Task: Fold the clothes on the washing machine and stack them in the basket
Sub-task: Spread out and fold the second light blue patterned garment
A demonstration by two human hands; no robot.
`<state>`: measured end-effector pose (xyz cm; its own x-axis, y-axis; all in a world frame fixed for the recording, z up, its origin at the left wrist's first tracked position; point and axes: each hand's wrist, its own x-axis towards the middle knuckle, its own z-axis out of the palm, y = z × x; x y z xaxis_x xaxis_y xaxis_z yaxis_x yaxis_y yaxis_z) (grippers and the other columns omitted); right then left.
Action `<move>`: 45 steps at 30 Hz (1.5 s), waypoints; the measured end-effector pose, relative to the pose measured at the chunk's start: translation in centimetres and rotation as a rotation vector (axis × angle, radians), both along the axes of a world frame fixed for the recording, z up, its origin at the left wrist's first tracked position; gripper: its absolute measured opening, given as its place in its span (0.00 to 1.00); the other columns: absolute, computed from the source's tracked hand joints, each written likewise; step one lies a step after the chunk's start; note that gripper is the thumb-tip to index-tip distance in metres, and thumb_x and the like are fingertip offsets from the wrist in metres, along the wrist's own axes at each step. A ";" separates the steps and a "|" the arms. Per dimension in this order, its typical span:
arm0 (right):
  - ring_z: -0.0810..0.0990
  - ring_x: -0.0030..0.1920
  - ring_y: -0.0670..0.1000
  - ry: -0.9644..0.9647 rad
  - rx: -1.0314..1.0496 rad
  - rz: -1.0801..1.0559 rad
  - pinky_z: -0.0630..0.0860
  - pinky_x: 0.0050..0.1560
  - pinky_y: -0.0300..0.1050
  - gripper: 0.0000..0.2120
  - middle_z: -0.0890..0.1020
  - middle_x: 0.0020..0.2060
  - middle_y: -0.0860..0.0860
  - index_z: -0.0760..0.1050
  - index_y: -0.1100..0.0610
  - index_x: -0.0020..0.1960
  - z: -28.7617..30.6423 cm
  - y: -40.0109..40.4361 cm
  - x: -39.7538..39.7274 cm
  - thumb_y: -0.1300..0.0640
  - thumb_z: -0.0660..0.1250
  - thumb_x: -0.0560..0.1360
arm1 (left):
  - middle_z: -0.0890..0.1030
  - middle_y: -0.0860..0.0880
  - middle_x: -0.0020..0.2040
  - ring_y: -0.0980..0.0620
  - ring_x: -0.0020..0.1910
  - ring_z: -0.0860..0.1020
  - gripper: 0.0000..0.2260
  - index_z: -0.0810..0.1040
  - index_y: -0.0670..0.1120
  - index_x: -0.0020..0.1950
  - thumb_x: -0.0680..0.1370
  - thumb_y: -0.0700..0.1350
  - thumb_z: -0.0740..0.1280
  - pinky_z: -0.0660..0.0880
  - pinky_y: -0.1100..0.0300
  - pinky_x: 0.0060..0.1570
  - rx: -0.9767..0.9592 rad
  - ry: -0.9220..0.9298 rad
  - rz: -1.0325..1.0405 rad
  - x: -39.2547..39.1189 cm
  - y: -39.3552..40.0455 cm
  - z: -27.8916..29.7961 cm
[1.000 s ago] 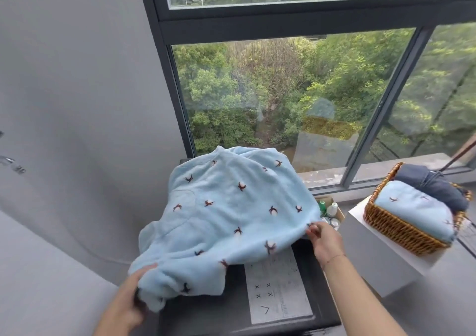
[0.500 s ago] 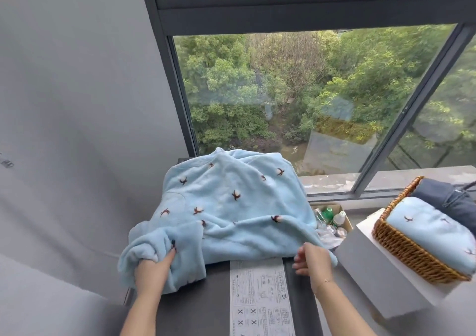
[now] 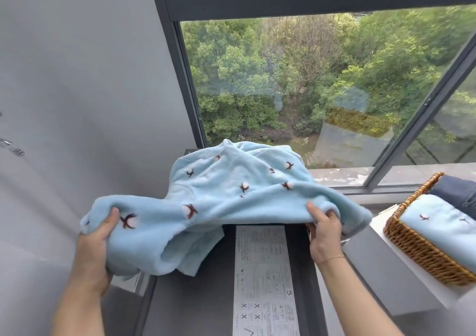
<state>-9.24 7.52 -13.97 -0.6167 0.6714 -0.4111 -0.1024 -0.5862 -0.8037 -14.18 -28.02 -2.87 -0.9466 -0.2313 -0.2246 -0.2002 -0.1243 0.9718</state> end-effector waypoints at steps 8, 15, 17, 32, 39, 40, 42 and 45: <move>0.78 0.38 0.56 -0.327 -0.136 0.053 0.79 0.26 0.42 0.22 0.77 0.40 0.58 0.67 0.69 0.67 -6.1 -0.4 3.4 0.52 0.54 0.83 | 0.83 0.40 0.53 0.45 0.50 0.81 0.16 0.76 0.43 0.64 0.79 0.49 0.64 0.75 0.52 0.48 -0.030 -0.556 -0.324 2.4 -1.3 -5.1; 0.77 0.27 0.43 -0.086 0.324 -0.083 0.78 0.31 0.38 0.21 0.75 0.28 0.51 0.69 0.58 0.36 4.6 0.9 0.7 0.47 0.56 0.82 | 0.86 0.47 0.42 0.52 0.38 0.84 0.22 0.87 0.48 0.39 0.81 0.54 0.57 0.81 0.58 0.32 0.228 -0.128 -0.205 1.7 -3.2 0.0; 0.79 0.37 0.49 -0.193 0.317 -0.147 0.79 0.35 0.43 0.20 0.78 0.40 0.57 0.72 0.57 0.42 2.1 0.1 2.1 0.43 0.57 0.81 | 0.86 0.46 0.44 0.51 0.40 0.85 0.19 0.84 0.46 0.48 0.81 0.55 0.57 0.82 0.55 0.34 0.194 -0.151 -0.275 2.2 -4.2 0.6; 0.78 0.38 0.54 -0.313 0.058 -0.245 0.80 0.28 0.44 0.13 0.78 0.47 0.57 0.74 0.66 0.60 -1.6 -3.1 6.5 0.59 0.60 0.80 | 0.85 0.43 0.48 0.46 0.43 0.85 0.14 0.84 0.44 0.51 0.80 0.49 0.61 0.80 0.50 0.44 0.161 -0.287 -0.364 4.3 -6.2 -1.2; 0.77 0.51 0.60 -0.377 -0.114 -0.229 0.77 0.38 0.51 0.18 0.77 0.55 0.62 0.68 0.70 0.67 -6.4 -3.6 9.8 0.67 0.57 0.78 | 0.83 0.35 0.52 0.40 0.51 0.81 0.14 0.77 0.37 0.60 0.80 0.44 0.62 0.75 0.49 0.45 -0.005 -0.642 -0.480 5.6 -7.4 -5.9; 0.77 0.51 0.59 -0.345 -0.142 -0.225 0.77 0.41 0.51 0.18 0.77 0.53 0.61 0.68 0.69 0.67 -6.4 -3.5 9.8 0.67 0.56 0.78 | 0.83 0.35 0.50 0.40 0.50 0.80 0.12 0.77 0.37 0.59 0.80 0.42 0.62 0.75 0.49 0.45 0.018 -0.632 -0.455 5.4 -7.1 -6.2; 0.78 0.46 0.56 -0.252 -0.242 -0.146 0.78 0.40 0.47 0.15 0.79 0.45 0.58 0.71 0.63 0.64 -5.8 -3.8 9.7 0.62 0.57 0.79 | 0.84 0.36 0.44 0.40 0.46 0.80 0.09 0.77 0.36 0.56 0.78 0.38 0.62 0.75 0.49 0.44 0.035 -0.597 -0.408 5.1 -6.4 -6.9; 0.77 0.41 0.53 -0.188 -0.353 0.030 0.77 0.38 0.45 0.11 0.82 0.31 0.54 0.75 0.56 0.51 -5.7 -4.5 9.2 0.49 0.61 0.79 | 0.83 0.38 0.38 0.41 0.39 0.80 0.11 0.77 0.37 0.53 0.72 0.35 0.66 0.76 0.51 0.40 0.039 -0.632 -0.379 4.4 -4.7 -8.1</move>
